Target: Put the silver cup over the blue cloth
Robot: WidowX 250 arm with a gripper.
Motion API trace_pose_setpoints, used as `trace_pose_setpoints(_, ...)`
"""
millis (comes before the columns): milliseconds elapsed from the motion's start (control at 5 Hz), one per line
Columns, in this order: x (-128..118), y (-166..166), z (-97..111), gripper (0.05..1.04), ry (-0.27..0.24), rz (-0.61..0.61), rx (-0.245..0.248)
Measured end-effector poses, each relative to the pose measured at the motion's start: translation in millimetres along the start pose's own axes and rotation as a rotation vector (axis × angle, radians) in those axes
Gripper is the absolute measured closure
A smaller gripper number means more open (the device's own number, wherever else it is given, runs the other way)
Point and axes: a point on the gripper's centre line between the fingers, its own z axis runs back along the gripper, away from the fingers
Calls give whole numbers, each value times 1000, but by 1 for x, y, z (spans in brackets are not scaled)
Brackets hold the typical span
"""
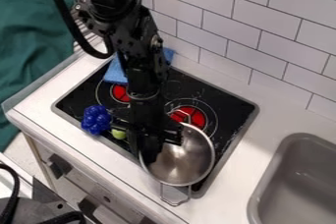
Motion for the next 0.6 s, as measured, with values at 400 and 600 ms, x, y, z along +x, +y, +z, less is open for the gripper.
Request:
trace_pose_setpoints(400,9,-15,18,1015,-33,-34,13)
trace_pose_setpoints(600,25,-16,33,1029,-66,-26,34)
